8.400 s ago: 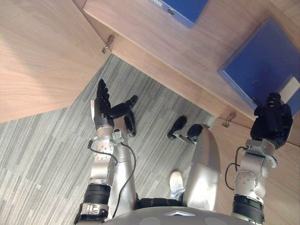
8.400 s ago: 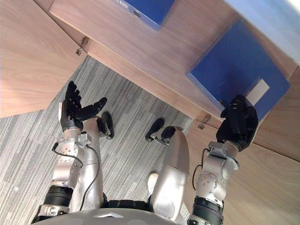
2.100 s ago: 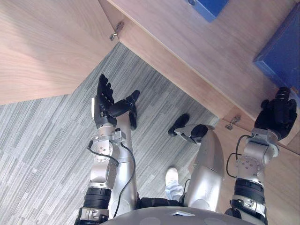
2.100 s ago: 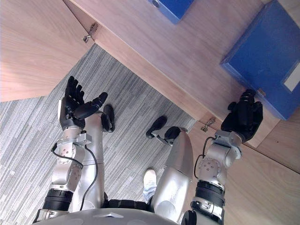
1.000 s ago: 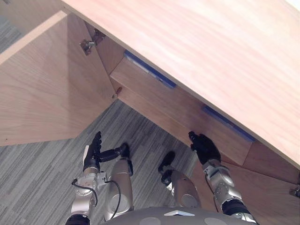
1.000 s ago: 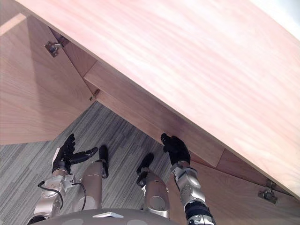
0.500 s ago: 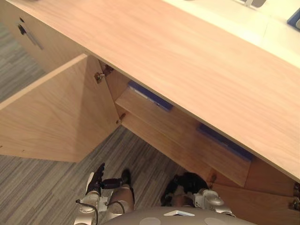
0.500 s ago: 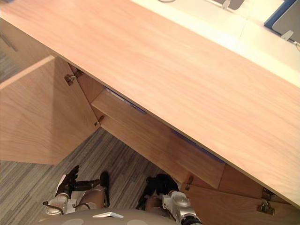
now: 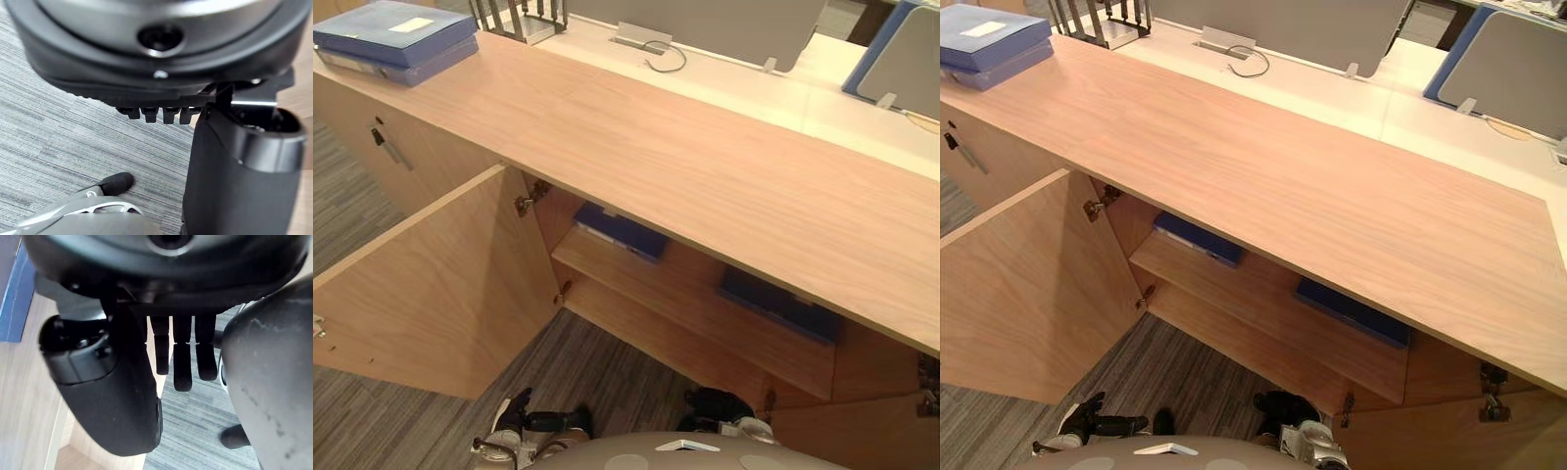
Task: Walk over to the cabinet, pick up the folder, carry it to the office cabinet, place the folder inside the office cabinet, then close the office cabinet door
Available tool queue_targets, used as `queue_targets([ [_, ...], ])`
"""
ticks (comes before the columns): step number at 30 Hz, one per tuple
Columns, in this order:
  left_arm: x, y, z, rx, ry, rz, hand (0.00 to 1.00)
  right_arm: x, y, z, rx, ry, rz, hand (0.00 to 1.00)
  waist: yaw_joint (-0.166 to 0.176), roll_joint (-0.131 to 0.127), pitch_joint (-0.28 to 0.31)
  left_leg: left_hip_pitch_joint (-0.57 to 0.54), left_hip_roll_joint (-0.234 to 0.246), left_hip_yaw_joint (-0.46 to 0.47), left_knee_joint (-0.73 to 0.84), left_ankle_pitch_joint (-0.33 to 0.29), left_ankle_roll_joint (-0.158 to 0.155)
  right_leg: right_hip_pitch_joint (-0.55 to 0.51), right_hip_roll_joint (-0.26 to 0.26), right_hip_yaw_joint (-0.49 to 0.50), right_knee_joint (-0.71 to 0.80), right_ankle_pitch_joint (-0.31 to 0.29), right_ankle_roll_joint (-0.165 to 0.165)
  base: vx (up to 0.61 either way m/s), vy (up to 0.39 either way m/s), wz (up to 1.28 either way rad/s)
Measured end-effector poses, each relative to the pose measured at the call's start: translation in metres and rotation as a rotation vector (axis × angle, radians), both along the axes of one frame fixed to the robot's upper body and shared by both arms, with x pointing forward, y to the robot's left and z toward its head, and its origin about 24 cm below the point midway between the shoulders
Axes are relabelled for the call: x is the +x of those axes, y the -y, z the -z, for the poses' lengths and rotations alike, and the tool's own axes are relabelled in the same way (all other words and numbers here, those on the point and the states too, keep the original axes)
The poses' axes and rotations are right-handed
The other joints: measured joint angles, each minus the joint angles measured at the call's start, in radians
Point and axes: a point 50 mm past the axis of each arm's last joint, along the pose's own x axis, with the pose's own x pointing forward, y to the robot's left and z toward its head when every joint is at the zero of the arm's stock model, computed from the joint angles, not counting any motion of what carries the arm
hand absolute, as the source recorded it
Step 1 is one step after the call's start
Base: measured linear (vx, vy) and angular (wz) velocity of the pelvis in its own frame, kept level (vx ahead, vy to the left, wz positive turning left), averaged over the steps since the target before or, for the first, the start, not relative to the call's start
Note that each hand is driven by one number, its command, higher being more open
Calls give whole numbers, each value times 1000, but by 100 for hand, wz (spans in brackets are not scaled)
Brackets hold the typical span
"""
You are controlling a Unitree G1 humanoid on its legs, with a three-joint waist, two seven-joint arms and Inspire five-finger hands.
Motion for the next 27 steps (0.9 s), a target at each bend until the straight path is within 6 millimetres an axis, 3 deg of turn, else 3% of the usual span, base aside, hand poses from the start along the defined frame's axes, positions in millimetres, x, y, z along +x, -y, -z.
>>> queue_targets([
  [2,7,-4,-2,12,4,13,100,-1,1,0,4,-2,20,100,-6,-5,2,-9,-7,10,4,-1,6,-24,-6,19,20,9,4,-14,50,-16],
  [3,10,-5,-2,14,3,31,100,0,-1,0,11,3,32,100,-10,-19,1,-29,-20,11,18,-8,17,-51,-20,33,42,17,2,-62,104,-43],
  [4,16,-5,-3,10,14,46,100,1,1,-1,8,10,42,100,-12,-23,2,-72,-30,-17,63,-32,54,-98,-24,69,58,52,-13,-92,122,-54],
  [5,19,-4,-4,9,18,51,100,3,1,-1,4,14,44,100,-14,-22,2,-84,-29,-8,76,-33,64,-108,-18,88,37,90,-21,-127,124,-74],
  [6,21,0,-3,2,18,66,100,12,5,-4,-13,37,43,100,-17,14,0,-120,12,25,91,-45,102,-111,12,110,8,151,-27,339,74,-53],
  [7,31,3,-6,4,50,85,100,15,9,-6,-35,60,65,100,-28,38,15,-141,40,25,104,-39,110,-168,-10,76,302,-20,-111,647,11,-40],
  [8,33,4,-7,4,66,97,100,17,14,-8,-47,72,74,100,-28,53,25,-142,56,23,103,-32,117,-183,-28,63,515,-85,-129,853,-45,-11],
  [10,32,3,-7,5,62,93,100,13,16,-6,-49,50,90,100,-16,45,20,-142,78,29,99,-22,121,-127,-54,45,721,-103,-137,796,-70,-22],
  [13,21,-1,-5,0,47,44,100,17,7,-6,-25,53,86,100,8,35,12,-164,92,68,82,-13,126,-27,-97,51,788,-95,-126,683,-46,-48],
  [15,18,0,-5,-16,66,-17,100,21,1,-6,-9,59,82,100,34,34,0,-205,92,130,78,-11,125,10,-125,100,797,-63,-92,640,-75,-78],
  [19,17,-2,-6,-23,83,-69,100,31,-1,-9,-8,86,71,100,65,21,-35,-267,102,246,78,0,119,4,-99,210,715,-24,-49,306,-150,-98],
  [21,20,-7,-8,-7,96,-76,100,33,-3,-11,-4,100,67,100,72,-5,-59,-310,92,311,87,26,117,-2,-57,286,515,110,-57,-15,-183,-100],
  [23,18,4,-5,-30,80,-79,100,25,9,-10,-28,86,91,100,67,26,-76,-318,101,313,86,57,102,24,-36,338,425,84,-43,3,-42,-60],
  [24,13,5,-4,-33,71,-83,100,15,13,-7,-46,60,89,100,66,40,-90,-318,110,327,113,72,110,64,-37,352,357,47,-10,-15,-78,-47],
  [26,22,3,-7,-13,99,-89,100,9,15,-6,-44,47,100,100,45,29,-84,-342,119,338,170,57,116,109,-49,342,289,-16,24,-47,-141,-18],
  [27,35,0,-13,2,144,-85,100,9,11,-6,-38,48,91,100,38,20,-70,-368,142,333,216,57,117,145,-45,285,233,-83,39,-109,-177,1],
])
